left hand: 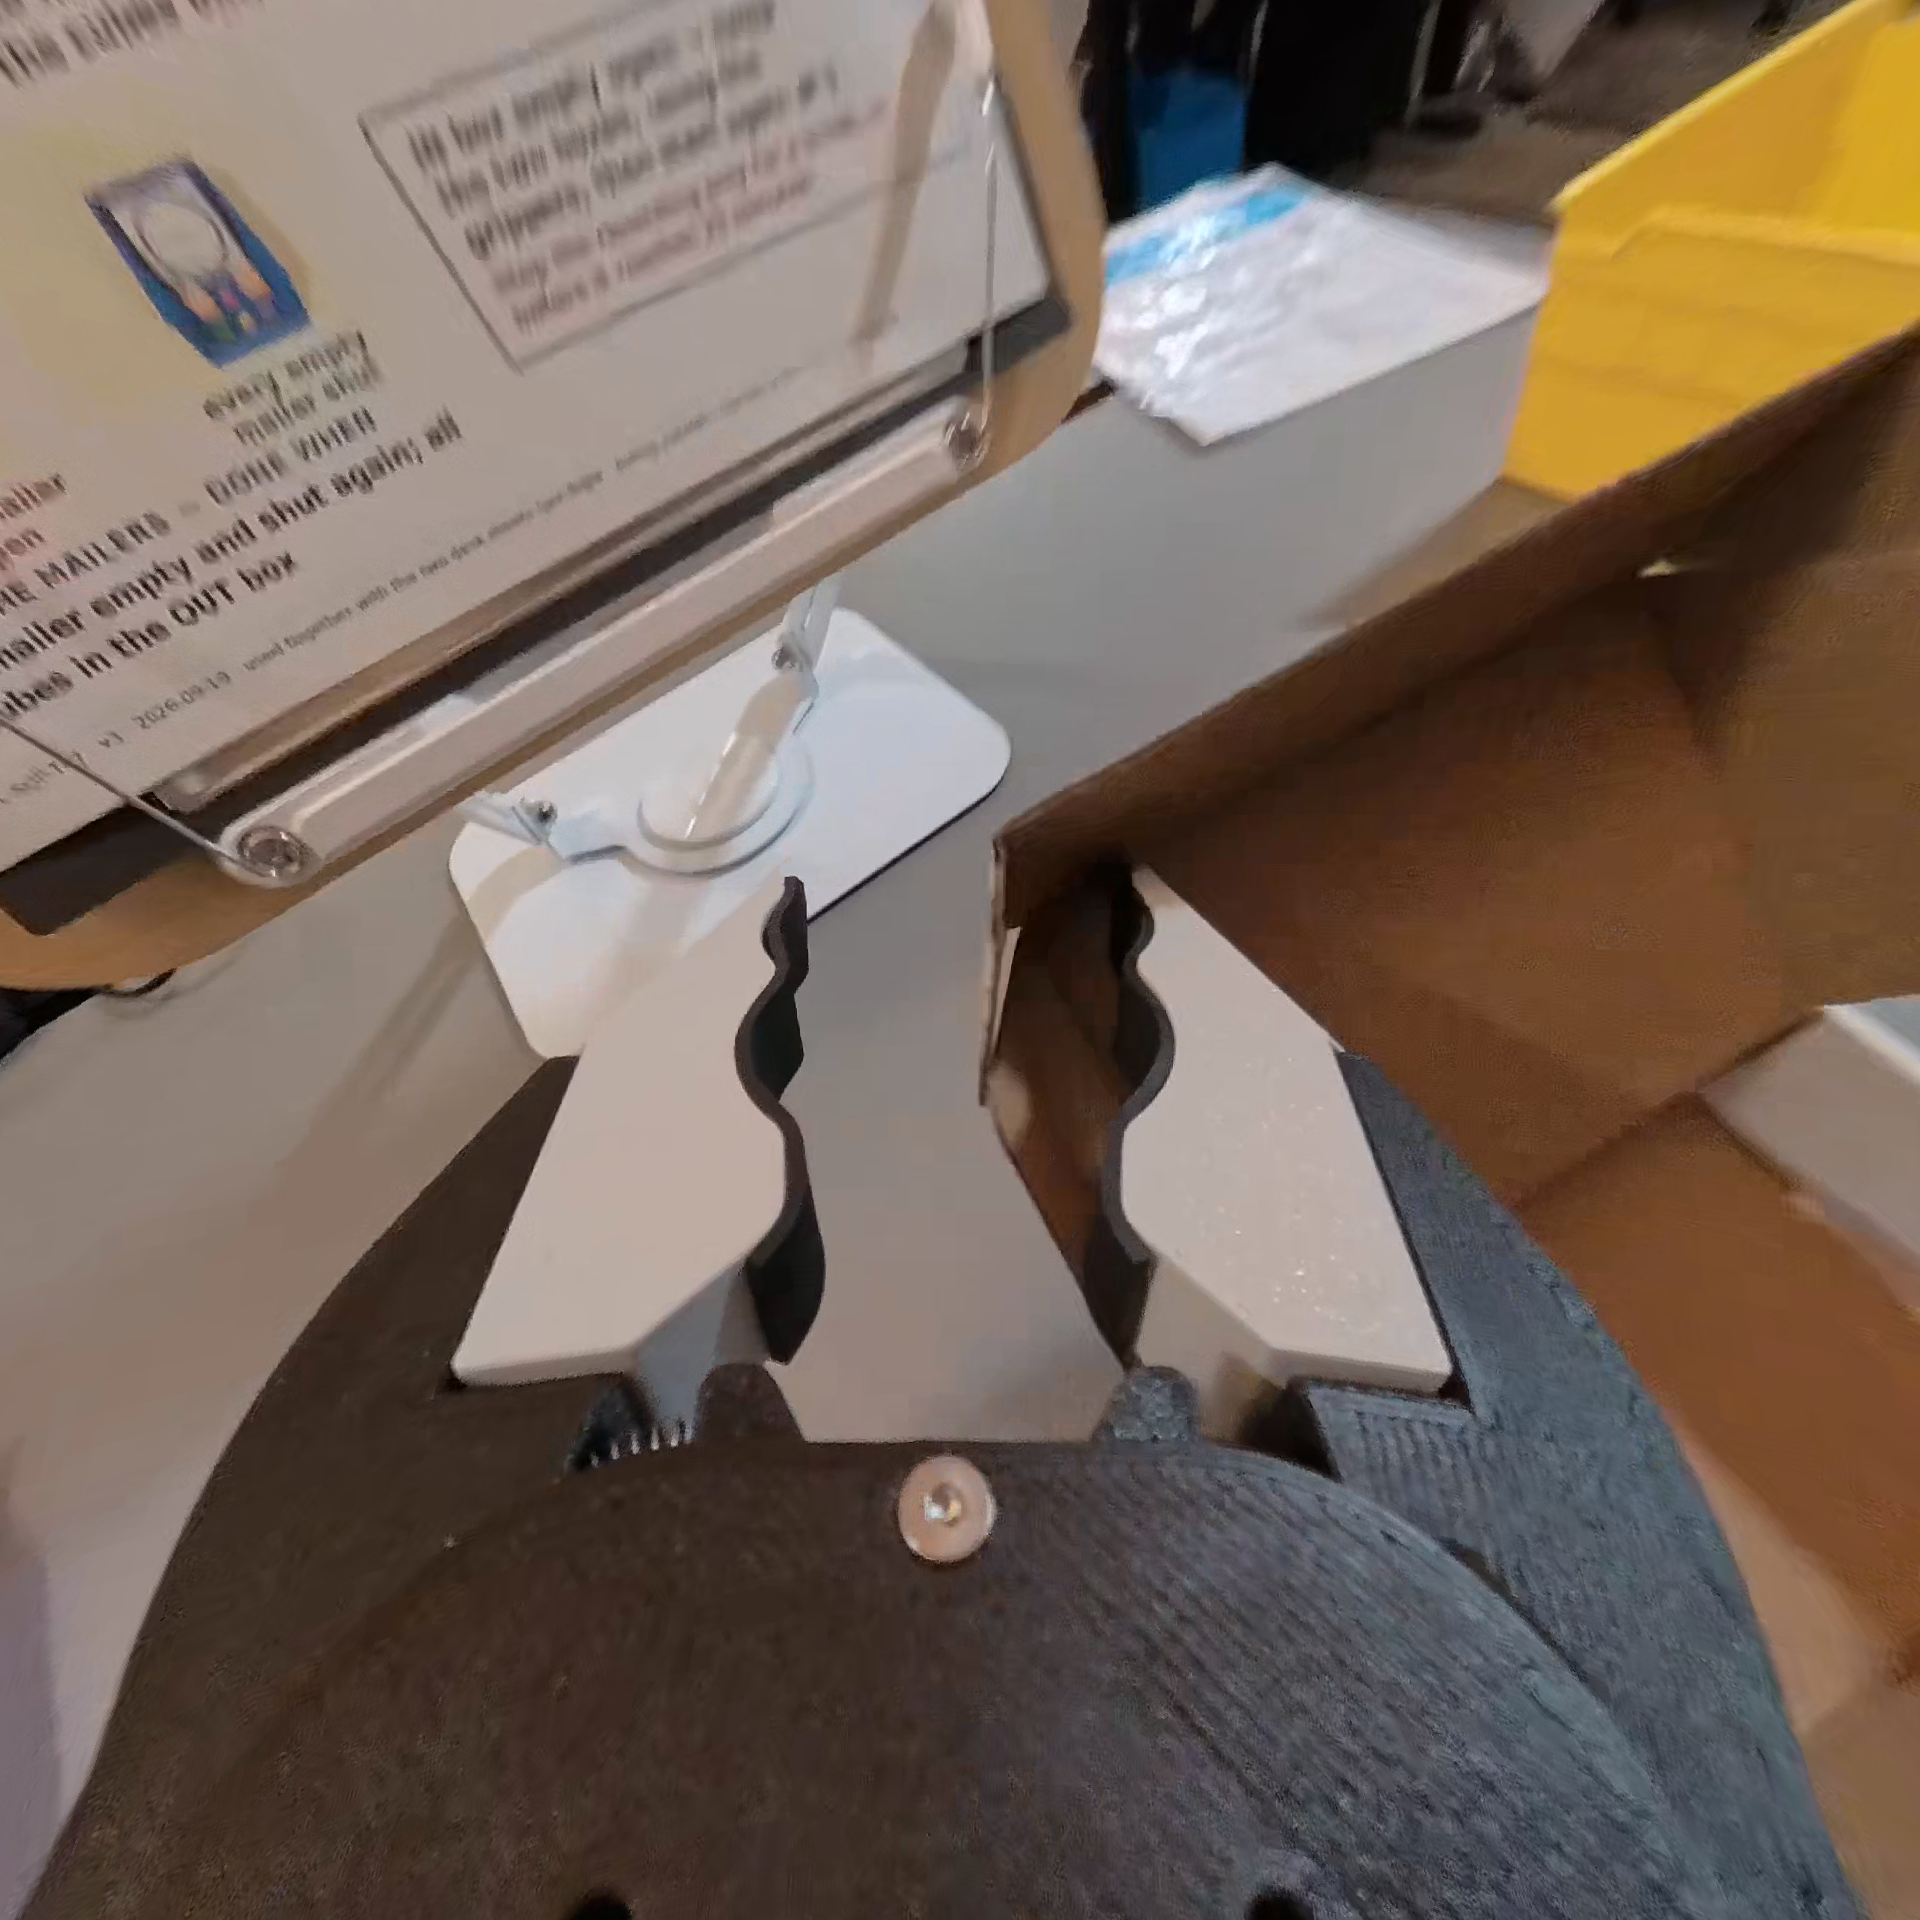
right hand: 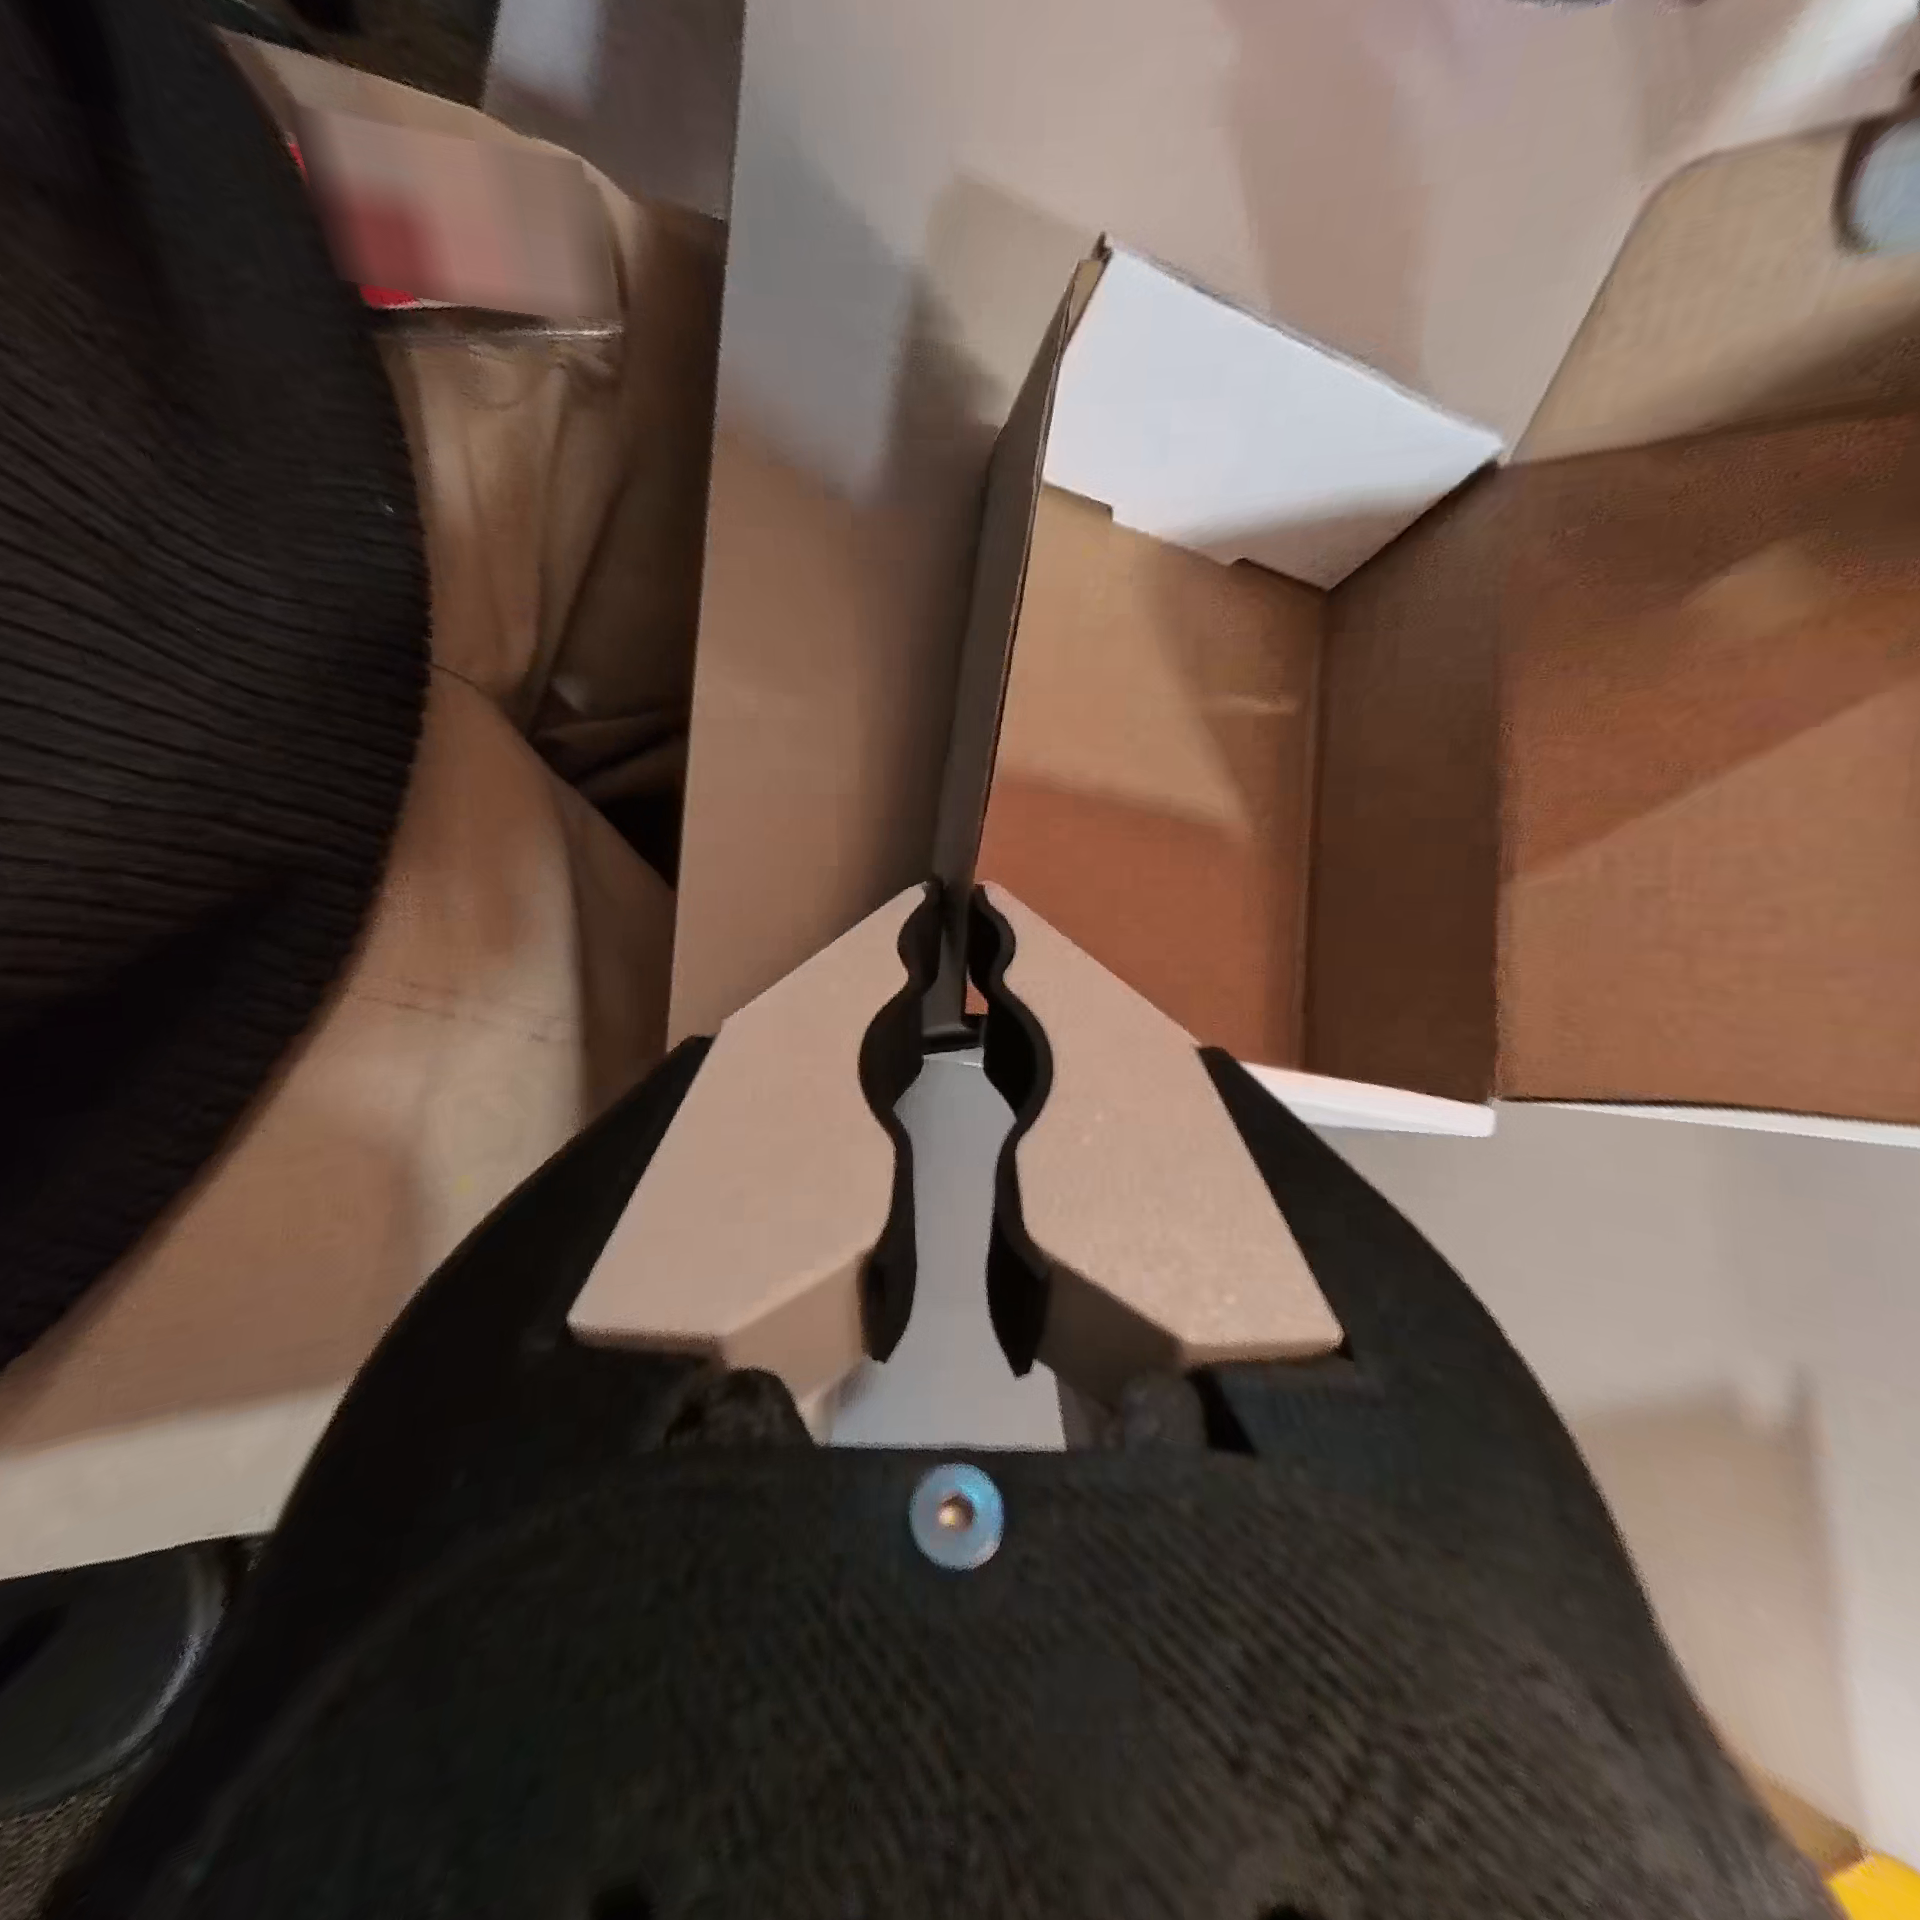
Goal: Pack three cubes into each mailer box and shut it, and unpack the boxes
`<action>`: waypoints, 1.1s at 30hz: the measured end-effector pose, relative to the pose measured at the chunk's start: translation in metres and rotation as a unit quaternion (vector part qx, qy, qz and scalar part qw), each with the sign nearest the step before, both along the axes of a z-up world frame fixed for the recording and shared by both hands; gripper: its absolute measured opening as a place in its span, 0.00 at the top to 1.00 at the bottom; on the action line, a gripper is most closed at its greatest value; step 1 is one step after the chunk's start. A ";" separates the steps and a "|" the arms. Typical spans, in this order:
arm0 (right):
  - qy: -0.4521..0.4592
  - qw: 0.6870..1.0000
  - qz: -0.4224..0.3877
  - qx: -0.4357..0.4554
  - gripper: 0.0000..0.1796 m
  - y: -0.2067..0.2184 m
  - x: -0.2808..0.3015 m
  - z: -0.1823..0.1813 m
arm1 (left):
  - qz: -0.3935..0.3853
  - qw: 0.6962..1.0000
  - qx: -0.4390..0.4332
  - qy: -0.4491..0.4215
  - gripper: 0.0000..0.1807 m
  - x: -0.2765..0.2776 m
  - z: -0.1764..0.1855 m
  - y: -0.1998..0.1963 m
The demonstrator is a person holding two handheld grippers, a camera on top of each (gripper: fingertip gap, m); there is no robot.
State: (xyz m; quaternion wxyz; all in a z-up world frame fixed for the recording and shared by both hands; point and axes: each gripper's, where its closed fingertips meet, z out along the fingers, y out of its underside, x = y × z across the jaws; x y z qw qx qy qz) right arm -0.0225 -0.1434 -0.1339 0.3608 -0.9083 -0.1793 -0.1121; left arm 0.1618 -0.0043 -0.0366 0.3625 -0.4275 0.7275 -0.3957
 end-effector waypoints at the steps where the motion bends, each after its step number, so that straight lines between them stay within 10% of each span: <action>1: -0.002 1.000 0.006 0.003 0.98 0.001 -0.002 0.000 | 0.007 1.000 0.013 0.014 0.68 0.005 -0.011 0.004; 13: -0.021 0.999 0.010 0.030 0.96 -0.002 -0.001 0.003 | 0.021 0.982 0.011 0.186 0.65 -0.009 -0.094 0.035; 28: -0.053 0.998 -0.021 0.010 0.97 0.006 0.012 0.000 | 0.008 0.987 -0.156 -0.029 0.61 -0.045 0.029 0.046; 33: -0.081 0.997 -0.008 -0.001 0.96 0.008 0.016 0.003 | 0.000 0.987 -0.158 -0.020 0.60 -0.063 0.015 0.043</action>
